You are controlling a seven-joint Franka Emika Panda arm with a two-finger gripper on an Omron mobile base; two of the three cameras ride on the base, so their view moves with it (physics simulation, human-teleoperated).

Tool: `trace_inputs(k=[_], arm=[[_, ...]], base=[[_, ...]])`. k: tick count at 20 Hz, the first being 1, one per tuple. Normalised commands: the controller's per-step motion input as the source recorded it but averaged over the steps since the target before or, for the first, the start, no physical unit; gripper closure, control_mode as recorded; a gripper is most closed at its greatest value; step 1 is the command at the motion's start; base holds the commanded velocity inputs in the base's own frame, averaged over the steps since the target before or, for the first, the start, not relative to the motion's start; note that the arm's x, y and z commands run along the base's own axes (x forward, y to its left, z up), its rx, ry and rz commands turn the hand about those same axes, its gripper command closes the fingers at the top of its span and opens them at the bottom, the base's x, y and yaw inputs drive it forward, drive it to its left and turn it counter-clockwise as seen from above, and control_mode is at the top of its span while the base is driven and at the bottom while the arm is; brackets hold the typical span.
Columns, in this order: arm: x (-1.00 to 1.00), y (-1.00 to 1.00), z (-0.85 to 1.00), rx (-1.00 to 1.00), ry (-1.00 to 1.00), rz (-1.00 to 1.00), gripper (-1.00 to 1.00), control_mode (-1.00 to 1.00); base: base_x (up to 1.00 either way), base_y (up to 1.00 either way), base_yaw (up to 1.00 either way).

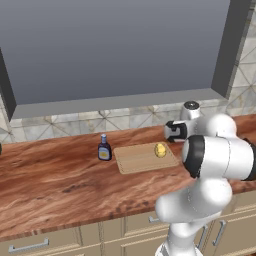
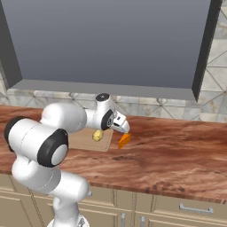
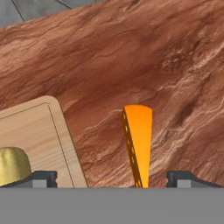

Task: Retrieve the reheated potato from the microwave, then place the potato, cheese, and condiment on the cutting board.

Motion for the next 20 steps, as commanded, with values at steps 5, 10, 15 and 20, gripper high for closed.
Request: trace_inputs(k=[5,10,15,20], arm=[[-0.07,-0.42,-0.03,0.00,0.14,-0.06,-1.00,-1.00],[0.10,-0.09,-0.36,0.00,0.14,-0.01,-1.00,-1.00],[0.27,0.00,-0.47,0.00,0.07,0.00,-1.00,-1.00],[0.18,-0.04,-0.32,0.00,0.00,0.00,-1.00,-1.00]], base=[[0.00,0.00,0.00],[0.00,0.00,0.00],[0.00,0.00,0.00],[0.00,0.00,0.00]])
